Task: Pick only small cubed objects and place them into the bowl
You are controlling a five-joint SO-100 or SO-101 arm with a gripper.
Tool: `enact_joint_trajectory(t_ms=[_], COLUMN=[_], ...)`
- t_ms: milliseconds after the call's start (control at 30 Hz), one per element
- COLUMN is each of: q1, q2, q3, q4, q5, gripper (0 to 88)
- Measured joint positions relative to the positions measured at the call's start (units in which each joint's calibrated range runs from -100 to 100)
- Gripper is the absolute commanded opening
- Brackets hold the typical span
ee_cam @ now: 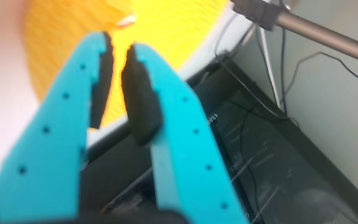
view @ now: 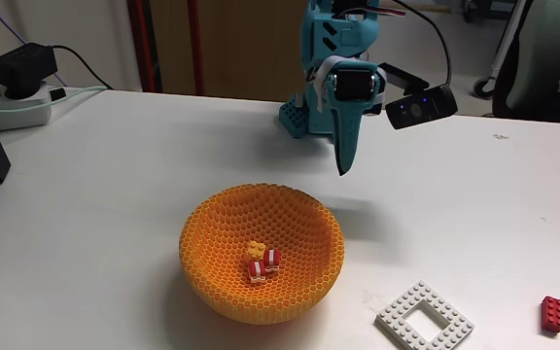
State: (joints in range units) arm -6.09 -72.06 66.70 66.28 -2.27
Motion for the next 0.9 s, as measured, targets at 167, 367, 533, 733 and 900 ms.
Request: enact_joint_trajectory(t_ms=[167,367,533,733,900], q1=[3.29,2.42,2.71,1.84,1.16], q2=[-7.58,-19.09,-25.09,-27.15,-27.15], q3=[7.49,13.00,17.34,20.89,23.15], q4=[-0.22,3.44,3.99,3.99,3.99], q5=[0.68,0.78,0.63,-0.20,-0.39], gripper=[0.0,0.0,0.0,0.0,0.0])
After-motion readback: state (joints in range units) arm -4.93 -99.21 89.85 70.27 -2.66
